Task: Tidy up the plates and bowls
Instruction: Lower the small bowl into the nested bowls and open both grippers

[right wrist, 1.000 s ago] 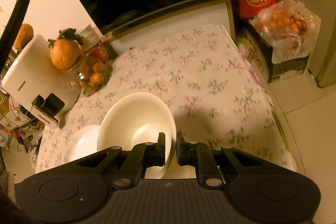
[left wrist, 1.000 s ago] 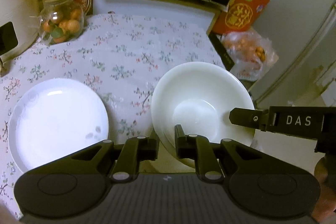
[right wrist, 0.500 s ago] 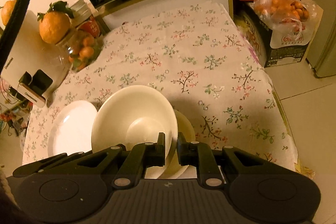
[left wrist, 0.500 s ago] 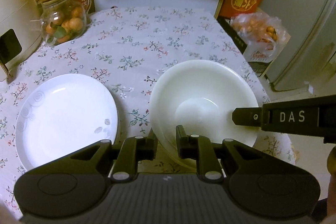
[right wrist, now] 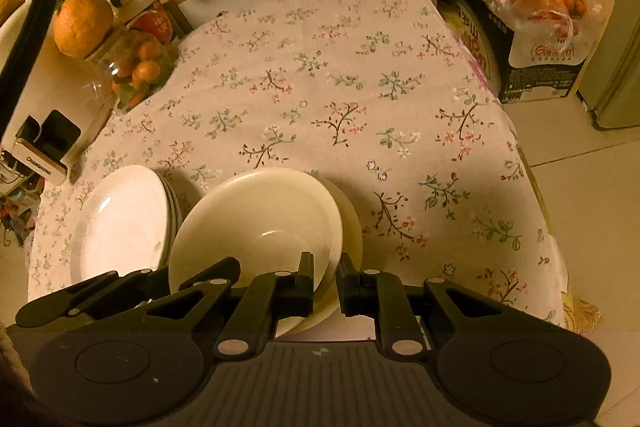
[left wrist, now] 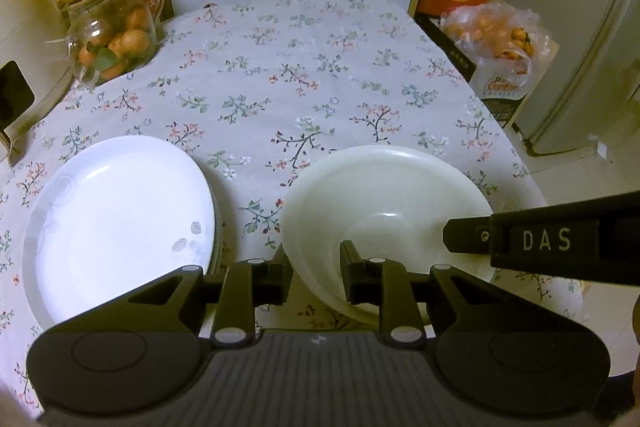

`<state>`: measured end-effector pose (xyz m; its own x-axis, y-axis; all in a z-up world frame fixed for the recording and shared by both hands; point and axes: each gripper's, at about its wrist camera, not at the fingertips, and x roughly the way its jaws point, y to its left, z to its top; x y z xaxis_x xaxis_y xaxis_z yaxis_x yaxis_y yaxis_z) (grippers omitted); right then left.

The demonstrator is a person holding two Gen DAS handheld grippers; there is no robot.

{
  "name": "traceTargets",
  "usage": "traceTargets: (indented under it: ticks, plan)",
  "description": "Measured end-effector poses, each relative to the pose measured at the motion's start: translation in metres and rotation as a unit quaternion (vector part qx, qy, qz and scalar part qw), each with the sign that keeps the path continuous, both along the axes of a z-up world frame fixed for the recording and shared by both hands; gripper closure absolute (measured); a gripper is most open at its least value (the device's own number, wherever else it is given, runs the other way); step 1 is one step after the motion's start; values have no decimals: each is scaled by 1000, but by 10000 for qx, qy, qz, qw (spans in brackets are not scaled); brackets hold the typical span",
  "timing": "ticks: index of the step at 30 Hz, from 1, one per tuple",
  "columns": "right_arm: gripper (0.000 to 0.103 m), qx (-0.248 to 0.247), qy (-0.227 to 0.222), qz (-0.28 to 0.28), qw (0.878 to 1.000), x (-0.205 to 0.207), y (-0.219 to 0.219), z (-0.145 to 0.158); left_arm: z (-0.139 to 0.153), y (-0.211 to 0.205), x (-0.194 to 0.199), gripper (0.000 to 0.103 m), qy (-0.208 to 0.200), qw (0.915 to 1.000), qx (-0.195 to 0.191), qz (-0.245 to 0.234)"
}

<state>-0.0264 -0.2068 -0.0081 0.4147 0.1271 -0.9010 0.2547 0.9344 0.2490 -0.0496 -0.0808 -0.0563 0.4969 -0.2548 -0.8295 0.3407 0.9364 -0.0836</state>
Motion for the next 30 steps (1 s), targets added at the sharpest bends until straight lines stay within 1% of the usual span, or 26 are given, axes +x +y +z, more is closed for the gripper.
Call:
traceTargets:
  ticks: [8,14,19,23,30]
  plan:
    - [88,2,46,-9,10000,2,1,-1,0,-4,-1,77,-43,9999,45,-107]
    - [84,46,72,-28,10000,2,-1,-2,0,-4,1,71,-8,9999,-24,-144]
    - [77,17,67,-83,9999,2,-3,-2,2,-1,3,71,17,9999,-103,-109]
    - [77,51,52,-120,9999,1,-5,-1,5,2,4,71,84,9997,-226,-62]
    - [76,91,-10,-210,9997,0,-12,3,10,13,9,70,250,9981,-554,133]
